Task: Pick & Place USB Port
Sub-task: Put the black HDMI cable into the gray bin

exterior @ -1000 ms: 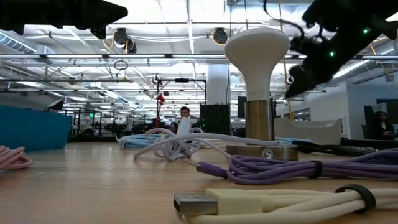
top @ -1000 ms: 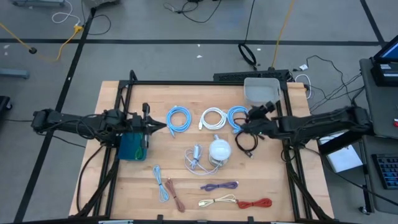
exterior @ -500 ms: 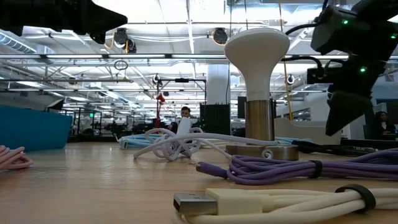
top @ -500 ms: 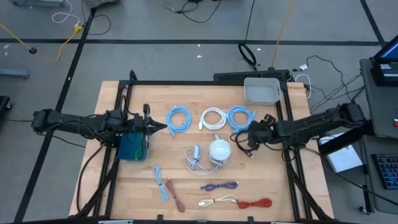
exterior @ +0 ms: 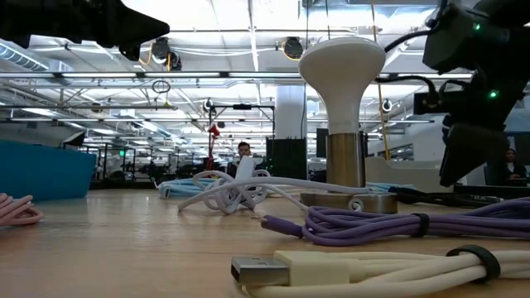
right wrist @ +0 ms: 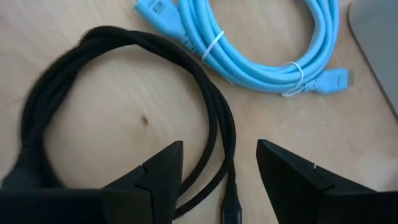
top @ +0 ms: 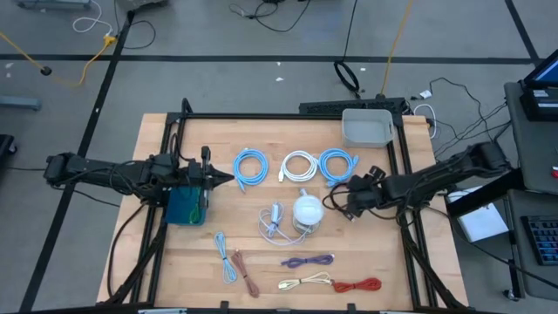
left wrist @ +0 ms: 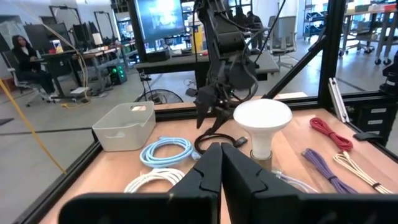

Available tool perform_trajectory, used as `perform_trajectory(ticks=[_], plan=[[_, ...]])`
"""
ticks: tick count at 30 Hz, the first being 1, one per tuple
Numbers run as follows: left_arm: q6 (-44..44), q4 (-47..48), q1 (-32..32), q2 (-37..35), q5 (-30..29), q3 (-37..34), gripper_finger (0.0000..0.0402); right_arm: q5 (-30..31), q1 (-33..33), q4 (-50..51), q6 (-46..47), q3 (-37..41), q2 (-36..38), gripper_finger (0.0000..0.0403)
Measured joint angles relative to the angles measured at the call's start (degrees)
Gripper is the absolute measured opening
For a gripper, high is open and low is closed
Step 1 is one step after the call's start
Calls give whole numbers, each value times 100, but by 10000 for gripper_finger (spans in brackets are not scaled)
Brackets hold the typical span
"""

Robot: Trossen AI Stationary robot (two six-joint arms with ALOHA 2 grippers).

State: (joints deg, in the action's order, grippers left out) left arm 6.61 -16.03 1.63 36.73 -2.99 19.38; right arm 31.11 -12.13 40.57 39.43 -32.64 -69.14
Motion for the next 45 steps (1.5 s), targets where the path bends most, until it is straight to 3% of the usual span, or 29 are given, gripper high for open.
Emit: perform_trajectory(ticks=[9, 15, 19, 23, 25, 33, 39, 45], plan=[[-33, 0, 0, 0, 5, 0, 3, 41, 278, -872, -119, 342, -711, 197], [-37, -2, 0, 2, 3, 0, 18, 23, 345, -909, -14, 385, -834, 188], [-39, -7, 0, 2, 3, 0, 10, 25, 345, -912, 209, 391, -841, 133], [-52, -7, 0, 0, 3, 0, 4, 29, 317, -913, 386, 396, -849, 33], [-54, -4, 0, 1, 3, 0, 10, 166, 261, -924, 529, 399, -849, 16], [-72, 48, 0, 0, 1, 2, 3, 579, -56, -557, 1727, 409, -704, 4], [-72, 103, 2, 0, -110, 2, 15, 674, -435, 8, 2472, -104, -417, 1], [-72, 140, 2, 0, -156, 2, 3, 1737, -888, 1169, 3050, -1172, -337, 1]])
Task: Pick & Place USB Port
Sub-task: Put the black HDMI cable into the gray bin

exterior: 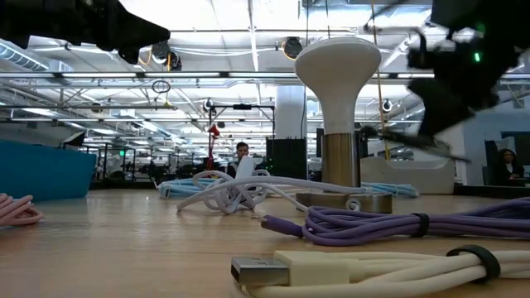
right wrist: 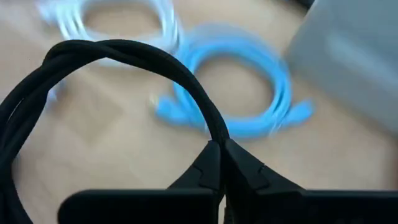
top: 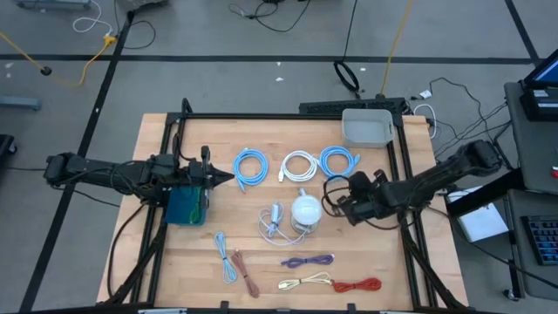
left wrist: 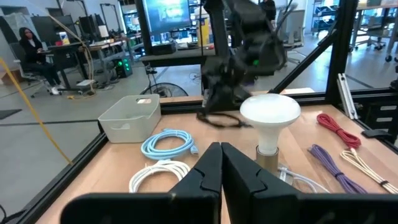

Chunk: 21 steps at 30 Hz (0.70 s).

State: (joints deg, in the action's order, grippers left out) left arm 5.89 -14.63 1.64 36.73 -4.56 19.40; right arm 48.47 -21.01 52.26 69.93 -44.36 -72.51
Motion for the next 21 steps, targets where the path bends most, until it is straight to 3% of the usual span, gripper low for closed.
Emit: perform_trajectory(ticks=[8, 17, 21], plan=[[-68, 44, -2, 1, -2, 0, 14, 1928, 317, 1117, 349, -848, 3, 1], [-87, 120, -1, 0, -7, 2, 16, 3245, 1920, 717, -59, -854, -190, 0], [-87, 122, -2, 0, -50, 2, 14, 3482, 2643, 257, -640, -854, -249, 0]])
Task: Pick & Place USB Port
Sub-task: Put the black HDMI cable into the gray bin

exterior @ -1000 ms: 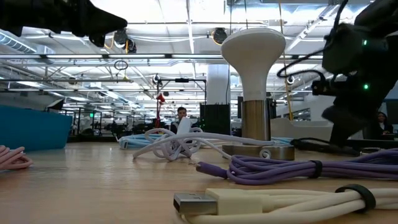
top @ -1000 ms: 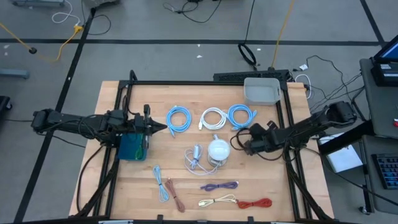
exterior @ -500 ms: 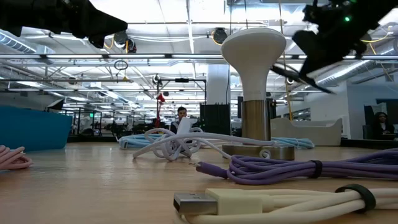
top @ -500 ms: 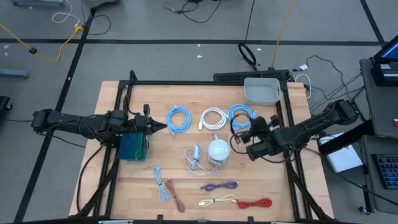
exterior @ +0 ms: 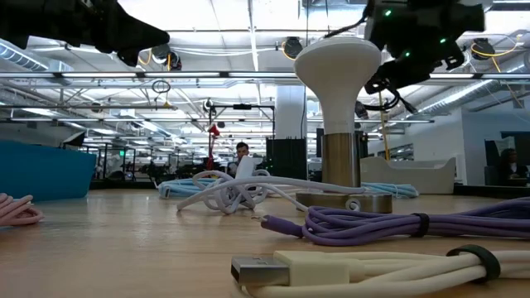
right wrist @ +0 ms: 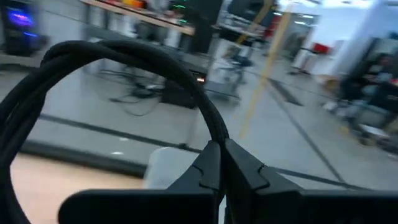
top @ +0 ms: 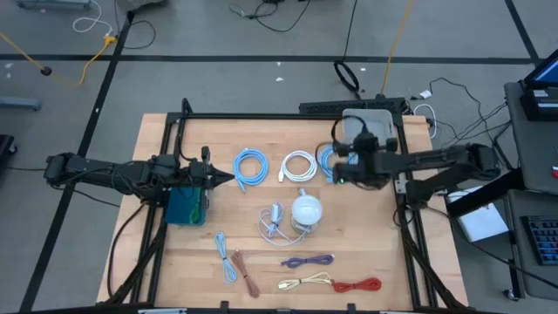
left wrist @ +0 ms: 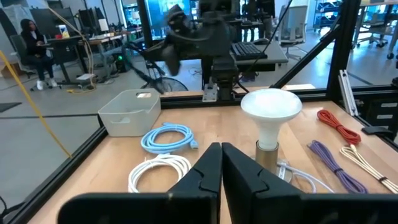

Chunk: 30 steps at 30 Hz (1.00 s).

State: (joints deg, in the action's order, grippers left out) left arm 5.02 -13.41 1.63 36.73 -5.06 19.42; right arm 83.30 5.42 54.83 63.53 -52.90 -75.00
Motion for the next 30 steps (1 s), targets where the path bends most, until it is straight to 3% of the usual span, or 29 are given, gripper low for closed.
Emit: perform_trajectory(ticks=[8, 14, 20, 30], plan=[[-32, 252, 1, 2, -6, 0, 13, 11, 1240, 432, -123, 12, 63, 0], [-203, 304, 2, 0, 32, 0, 12, -60, 1667, 138, 327, 643, 68, 0], [-243, 330, 78, 2, 52, 0, 8, 310, 1828, -1216, -83, 1639, 67, 0], [-38, 243, 103, 0, -23, 0, 6, 355, 1813, -4457, -2326, 2585, 67, 0]])
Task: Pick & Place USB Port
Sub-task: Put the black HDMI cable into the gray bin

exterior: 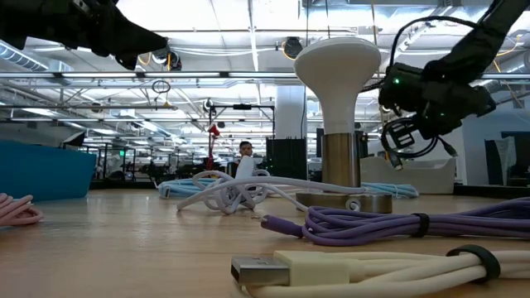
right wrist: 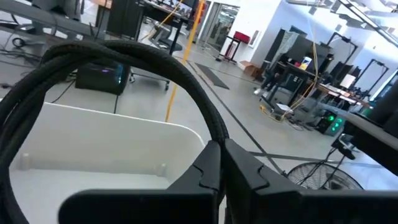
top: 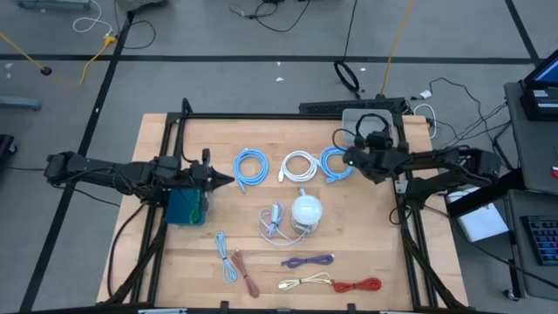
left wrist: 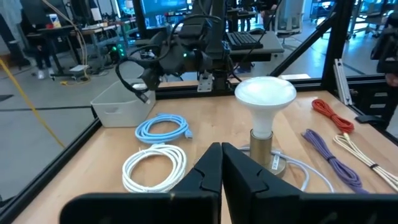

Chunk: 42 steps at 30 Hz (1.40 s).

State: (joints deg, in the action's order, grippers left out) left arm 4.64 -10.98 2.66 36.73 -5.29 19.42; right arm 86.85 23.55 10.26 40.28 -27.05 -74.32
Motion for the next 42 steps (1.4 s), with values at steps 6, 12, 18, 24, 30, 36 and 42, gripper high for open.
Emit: perform_trajectory(ticks=[6, 12, 18, 24, 30, 36, 42], plan=[[84, 0, 0, 2, -38, 0, 14, -459, 82, -2170, -2087, 167, 0, 0], [84, 2, 0, 2, -73, 0, 9, -1500, 362, -4978, -4763, 393, 0, 0], [10, 102, 0, 1, -73, 0, 12, -1494, 634, -5685, -5594, 440, 3, 0], [-34, 232, 0, 2, -73, 0, 12, -1643, 957, -5674, -5153, 542, 4, 0], [-69, 232, 0, 0, -73, 0, 10, -1963, 1189, -5668, -4639, 789, 2, 0], [-66, 232, 0, 2, -73, 0, 14, -2168, 1283, -5667, -4270, 1057, 2, 0], [-50, 225, 0, 1, -73, 0, 6, -2391, 1292, -5669, -3922, 1270, 2, 0]])
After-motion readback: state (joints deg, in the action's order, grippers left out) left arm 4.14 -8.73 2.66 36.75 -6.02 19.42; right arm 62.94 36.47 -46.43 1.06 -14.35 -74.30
